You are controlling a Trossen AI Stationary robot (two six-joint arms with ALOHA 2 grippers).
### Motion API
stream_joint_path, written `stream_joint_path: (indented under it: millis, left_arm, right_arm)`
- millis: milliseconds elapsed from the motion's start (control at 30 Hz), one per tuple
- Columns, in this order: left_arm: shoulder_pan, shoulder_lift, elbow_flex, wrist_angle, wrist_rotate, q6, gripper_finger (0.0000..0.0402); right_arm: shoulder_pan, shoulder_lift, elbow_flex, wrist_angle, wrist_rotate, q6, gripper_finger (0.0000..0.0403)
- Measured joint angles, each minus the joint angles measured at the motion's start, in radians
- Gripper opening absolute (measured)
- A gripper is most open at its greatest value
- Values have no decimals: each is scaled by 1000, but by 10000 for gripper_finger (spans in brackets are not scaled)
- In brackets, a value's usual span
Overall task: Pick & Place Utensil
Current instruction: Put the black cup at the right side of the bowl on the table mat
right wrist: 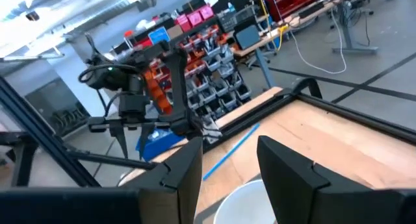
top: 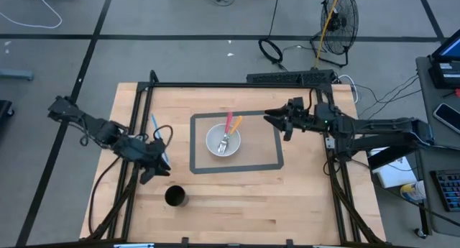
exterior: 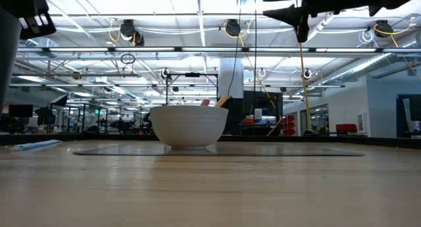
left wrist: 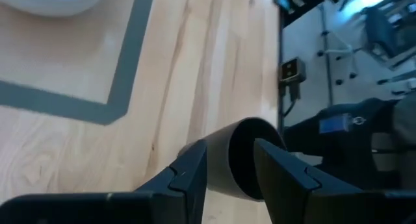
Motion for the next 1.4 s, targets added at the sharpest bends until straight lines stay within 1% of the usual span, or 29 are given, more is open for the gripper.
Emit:
stream_joint_path:
  millis: [100, 233, 333, 500, 633, 767, 900, 1000, 1167, 1200, 1400]
  left_arm:
    - [-50, 60, 0, 9, -31, -63, 131]
    - [-98, 157, 0, 68, -39, -122, 131]
    - [-108, 221, 0, 98, -40, -158, 131]
    - [-107, 306, 0, 98, -39, -205, 131]
    - [-107, 353, 0, 100, -24, -217, 131]
    - [-107, 373, 0, 99, 0, -216, 131]
    - [-107, 373, 1, 83, 5, -231, 128]
    - [-107, 374, 1, 80, 5, -232, 102]
    - [-107, 374, 1, 85, 15, -205, 17]
    - [-107, 374, 2, 88, 16, -202, 11]
    - [-98, 373, 2, 89, 13, -197, 6]
  right_arm:
    - [14, 17, 0, -3, -3, -3, 141]
    - [41, 19, 0, -4, -34, -11, 141]
    - [60, 17, 0, -6, -59, -14, 141]
    - [81, 8, 0, -8, -86, -38, 141]
    - [85, -6, 0, -8, -126, -39, 141]
    - [85, -16, 0, -9, -159, -33, 141]
    - [85, -23, 0, -33, -161, -33, 141]
    - [85, -24, 0, -48, -161, -35, 141]
    - [85, -24, 0, -62, -161, -43, 141]
    - [84, -24, 0, -66, -160, -43, 141]
    - [84, -24, 0, -79, -160, -50, 141]
